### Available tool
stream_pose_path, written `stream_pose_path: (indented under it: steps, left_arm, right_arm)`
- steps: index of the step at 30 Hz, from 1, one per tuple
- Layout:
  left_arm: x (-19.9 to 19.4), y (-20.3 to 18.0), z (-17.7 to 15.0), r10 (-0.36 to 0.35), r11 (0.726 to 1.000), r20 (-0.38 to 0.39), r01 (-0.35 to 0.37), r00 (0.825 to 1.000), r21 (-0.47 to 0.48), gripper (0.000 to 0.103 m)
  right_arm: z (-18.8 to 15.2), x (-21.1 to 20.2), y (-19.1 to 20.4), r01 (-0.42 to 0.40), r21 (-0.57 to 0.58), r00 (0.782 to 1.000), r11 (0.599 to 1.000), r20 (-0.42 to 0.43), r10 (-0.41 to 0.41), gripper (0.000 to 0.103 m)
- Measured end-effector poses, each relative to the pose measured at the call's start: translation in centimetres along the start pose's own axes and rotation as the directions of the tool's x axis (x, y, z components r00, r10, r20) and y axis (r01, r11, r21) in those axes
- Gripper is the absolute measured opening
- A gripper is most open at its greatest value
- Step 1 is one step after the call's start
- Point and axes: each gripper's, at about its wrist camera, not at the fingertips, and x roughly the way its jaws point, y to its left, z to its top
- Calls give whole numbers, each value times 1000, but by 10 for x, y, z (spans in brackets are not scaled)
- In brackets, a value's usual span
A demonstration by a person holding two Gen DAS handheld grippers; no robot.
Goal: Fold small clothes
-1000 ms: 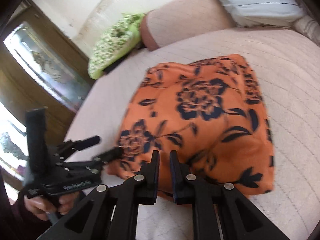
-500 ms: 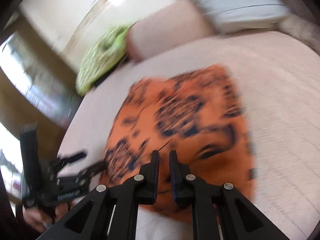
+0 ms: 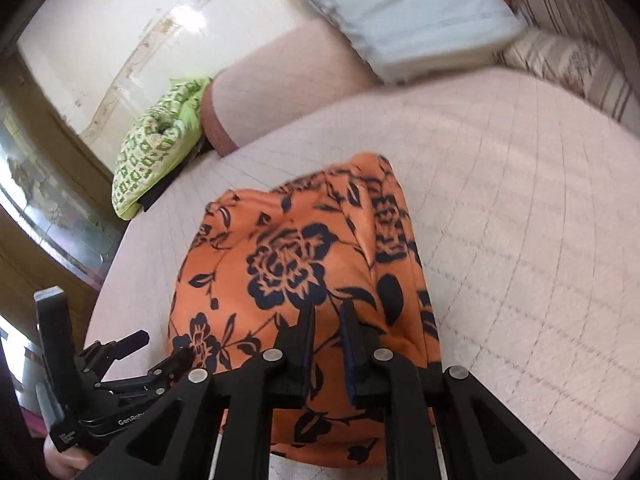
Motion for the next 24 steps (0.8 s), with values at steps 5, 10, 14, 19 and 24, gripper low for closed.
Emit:
stream_pose_path:
  steps: [5,10,14,19,24]
  left_arm:
    - [1,-1,-3,18,1000,1,-18,1000,13,96]
    - [4,7,-1,15,1000,-11,-15,1000,9,103]
    - [5,10,-3,20,1000,0,-20,1000,2,103]
    - [1,2,-8,55,998,28,-55,998,14,103]
    - [5,14,-13,-19,997,-13,18,1000,-81,103]
  right_arm:
    - [-5,25,-9,25,25,995,999,-102,-22,16]
    - [-2,25,-27,-53,140,992,989,-103,68,16]
    - [-3,23,-29,-64,136,992,989,-97,78,16]
    - [-3,26,-23,-55,113,993,992,-96,66,16]
    - [-5,30,-25,-64,101,993,993,-94,73,16]
